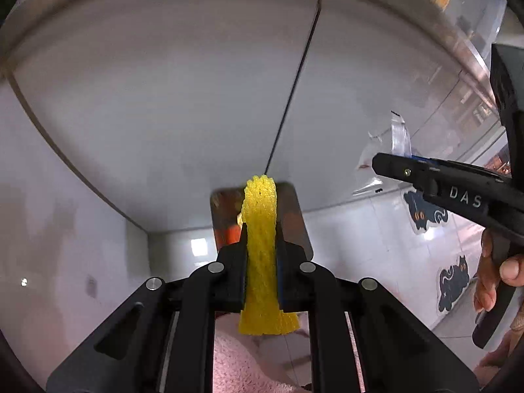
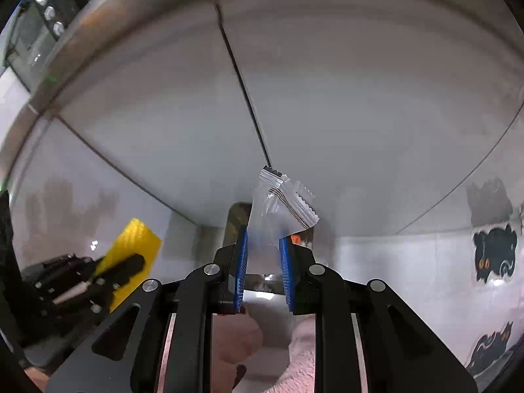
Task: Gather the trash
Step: 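Carry the yellow net and clear packet down over the bin with both tools, then open both tools to drop the yellow net and clear packet into the bin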
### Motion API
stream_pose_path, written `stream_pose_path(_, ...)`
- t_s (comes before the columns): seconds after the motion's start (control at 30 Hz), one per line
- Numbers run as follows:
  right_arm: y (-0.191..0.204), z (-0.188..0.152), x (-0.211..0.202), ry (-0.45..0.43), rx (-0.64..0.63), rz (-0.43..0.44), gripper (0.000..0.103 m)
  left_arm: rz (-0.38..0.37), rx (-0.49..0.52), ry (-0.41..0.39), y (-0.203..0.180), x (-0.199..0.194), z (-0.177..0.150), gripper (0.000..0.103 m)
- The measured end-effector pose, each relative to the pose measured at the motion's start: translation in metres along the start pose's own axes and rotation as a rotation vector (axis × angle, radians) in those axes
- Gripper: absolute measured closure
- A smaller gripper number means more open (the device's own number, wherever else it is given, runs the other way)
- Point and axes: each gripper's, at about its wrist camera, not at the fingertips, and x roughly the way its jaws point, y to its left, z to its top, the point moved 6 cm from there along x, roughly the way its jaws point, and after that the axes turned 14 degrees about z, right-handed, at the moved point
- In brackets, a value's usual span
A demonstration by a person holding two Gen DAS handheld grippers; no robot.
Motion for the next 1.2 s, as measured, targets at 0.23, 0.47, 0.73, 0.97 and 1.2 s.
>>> stream_pose_path(0.23, -0.025, -0.009, 0.064, 0.088, 0.072, 0.007, 0.082, -0.059, -0.033, 0.133, -0.006, 0.076, -0.013, 0.091)
stream_pose_path(0.47, -0.045, -0.009, 0.120, 0.170, 0.094, -0.020, 0.080, -0.061, -0.042, 0.197, -0.002, 0.127, -0.012, 0.090)
stream_pose_path(0.73, -0.056, -0.010, 0.153, 0.236, 0.100, -0.058, 0.079, -0.040, -0.016, 0.223, -0.006, 0.147, -0.008, 0.084)
stream_pose_path(0.97, -0.057, -0.007, 0.140, 0.212, 0.123, -0.055, 0.054, -0.037, -0.029, 0.215, -0.002, 0.136, -0.007, 0.061)
stream_pose_path(1.2, -0.045, 0.001, 0.116, 0.173, 0.117, -0.014, 0.034, -0.049, -0.049, 0.171, -0.001, 0.112, 0.002, 0.038)
